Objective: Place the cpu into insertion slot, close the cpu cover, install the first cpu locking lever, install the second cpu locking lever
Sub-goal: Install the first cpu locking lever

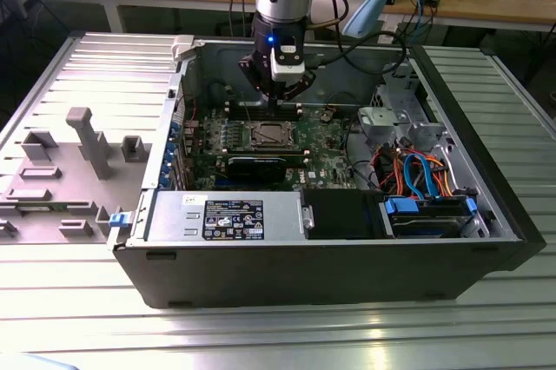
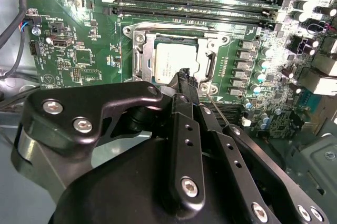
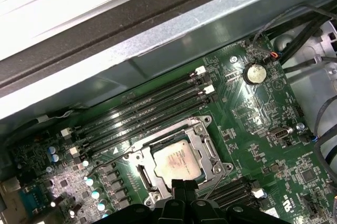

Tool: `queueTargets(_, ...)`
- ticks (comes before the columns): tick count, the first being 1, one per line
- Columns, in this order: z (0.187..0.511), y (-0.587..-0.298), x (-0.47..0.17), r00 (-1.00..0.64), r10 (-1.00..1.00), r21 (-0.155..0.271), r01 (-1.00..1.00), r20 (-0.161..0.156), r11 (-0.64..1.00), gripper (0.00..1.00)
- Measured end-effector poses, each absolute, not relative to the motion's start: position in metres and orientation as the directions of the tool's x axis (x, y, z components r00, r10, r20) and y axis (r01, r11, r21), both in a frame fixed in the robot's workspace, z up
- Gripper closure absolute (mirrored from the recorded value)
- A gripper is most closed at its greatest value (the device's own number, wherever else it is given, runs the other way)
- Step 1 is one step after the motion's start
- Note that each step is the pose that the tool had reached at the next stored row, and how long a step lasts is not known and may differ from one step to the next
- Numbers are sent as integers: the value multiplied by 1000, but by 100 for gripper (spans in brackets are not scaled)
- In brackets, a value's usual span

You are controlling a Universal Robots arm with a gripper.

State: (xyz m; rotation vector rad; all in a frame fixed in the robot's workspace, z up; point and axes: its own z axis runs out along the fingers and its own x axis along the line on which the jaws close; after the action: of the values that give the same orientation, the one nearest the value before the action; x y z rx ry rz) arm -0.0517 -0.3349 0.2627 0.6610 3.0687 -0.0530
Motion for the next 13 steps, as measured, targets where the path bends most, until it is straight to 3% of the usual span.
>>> queueTargets(13, 263, -335, -52, -918, 397, -33, 397, -9, 917, 89)
